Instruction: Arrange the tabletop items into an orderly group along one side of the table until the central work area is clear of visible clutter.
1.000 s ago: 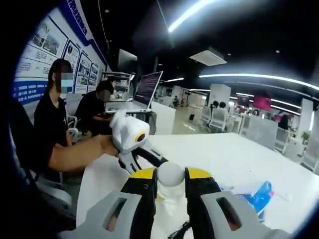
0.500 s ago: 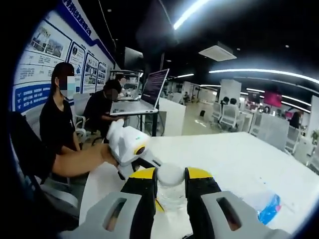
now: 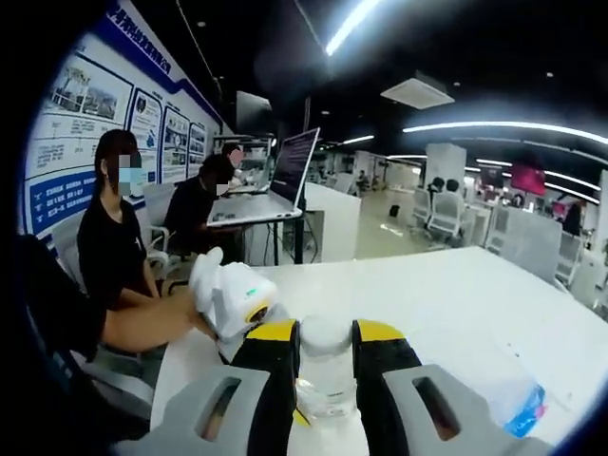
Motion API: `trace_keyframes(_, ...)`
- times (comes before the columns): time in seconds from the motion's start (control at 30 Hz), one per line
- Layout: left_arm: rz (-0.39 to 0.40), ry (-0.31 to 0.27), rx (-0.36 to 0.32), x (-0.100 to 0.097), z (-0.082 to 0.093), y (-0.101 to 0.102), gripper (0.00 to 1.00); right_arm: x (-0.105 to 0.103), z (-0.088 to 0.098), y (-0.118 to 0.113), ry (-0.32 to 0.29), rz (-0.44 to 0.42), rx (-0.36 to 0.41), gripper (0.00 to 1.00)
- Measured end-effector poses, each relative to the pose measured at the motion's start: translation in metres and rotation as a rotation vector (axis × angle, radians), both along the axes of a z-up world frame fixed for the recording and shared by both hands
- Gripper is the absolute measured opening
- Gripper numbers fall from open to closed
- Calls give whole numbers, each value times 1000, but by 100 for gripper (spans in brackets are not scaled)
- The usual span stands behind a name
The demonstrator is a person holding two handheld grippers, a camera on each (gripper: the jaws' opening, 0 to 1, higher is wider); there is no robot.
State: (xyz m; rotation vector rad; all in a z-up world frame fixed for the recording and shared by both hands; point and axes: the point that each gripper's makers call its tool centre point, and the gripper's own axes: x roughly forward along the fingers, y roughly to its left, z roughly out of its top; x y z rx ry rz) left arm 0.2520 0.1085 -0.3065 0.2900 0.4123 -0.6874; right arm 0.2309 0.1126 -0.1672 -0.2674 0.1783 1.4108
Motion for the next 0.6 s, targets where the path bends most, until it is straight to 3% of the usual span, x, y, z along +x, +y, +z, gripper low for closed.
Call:
trace_keyframes(0.27,-5,6,-3,1,-2,-2,40,15,-2,1,74,-12,49,19)
trace_keyframes(0.6,-20,-20,-2,-1,5,-2,40,11,-1,-1,39,-10,32,20)
